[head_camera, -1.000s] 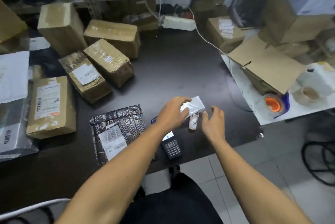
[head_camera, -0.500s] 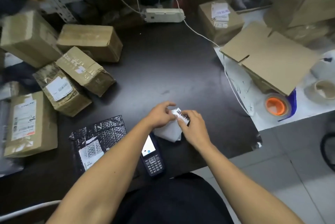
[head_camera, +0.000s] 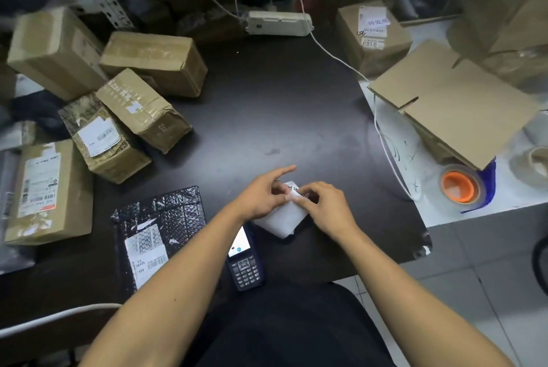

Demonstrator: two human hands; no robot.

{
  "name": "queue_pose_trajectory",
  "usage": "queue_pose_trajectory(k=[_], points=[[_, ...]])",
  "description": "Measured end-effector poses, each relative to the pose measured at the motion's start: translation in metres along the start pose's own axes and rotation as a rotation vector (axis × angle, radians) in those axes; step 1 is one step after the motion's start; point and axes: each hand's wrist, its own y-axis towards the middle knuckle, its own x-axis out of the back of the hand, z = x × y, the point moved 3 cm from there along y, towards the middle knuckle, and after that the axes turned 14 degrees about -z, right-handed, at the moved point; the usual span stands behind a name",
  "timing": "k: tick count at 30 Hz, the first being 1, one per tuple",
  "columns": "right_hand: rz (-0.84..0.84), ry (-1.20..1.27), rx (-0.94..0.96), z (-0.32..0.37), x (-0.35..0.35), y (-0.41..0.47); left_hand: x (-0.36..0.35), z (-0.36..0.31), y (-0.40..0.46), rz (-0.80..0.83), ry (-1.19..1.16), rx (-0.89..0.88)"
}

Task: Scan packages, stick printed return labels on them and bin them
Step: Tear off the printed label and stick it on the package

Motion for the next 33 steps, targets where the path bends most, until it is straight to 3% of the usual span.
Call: queue_pose_trajectory(k=[6,10,17,22,25,28,31,33], points=[[0.088,0.165,-0.177,-0.001,0.005,0.010,0.001,-0.008,0.005,0.012,0.077,-0.055],[-0.067,0.136,-0.258,-0.010,0.018,0.020,0.005,-0.007,0.006,0.031,0.109,-0.035],[0.058,0.008,-0.026,0.013,0.006,0.008,0.001,-0.011,0.008,0.036,0.073,-0.024],[-0.190,0.229,-0.364,-0.008,0.027,0.018,0.010,-0.001,0.006,-0.027,0.070,0.030],[-0.483,0.297,-0.507,-0.019,0.047,0.018,0.012,0.004,0.003,-0.043,0.043,0.080],[-0.675,0.187,-0.303,-0.004,0.059,0.013,0.013,0.000,-0.004,-0.102,0.049,0.102],[-0.666,0.074,0.120,0.031,0.043,0.000,0.022,-0.012,-0.012,-0.353,0.193,-0.046],[-0.657,0.004,0.333,0.047,0.025,-0.008,0.033,-0.020,-0.021,-0.525,0.122,-0.045]])
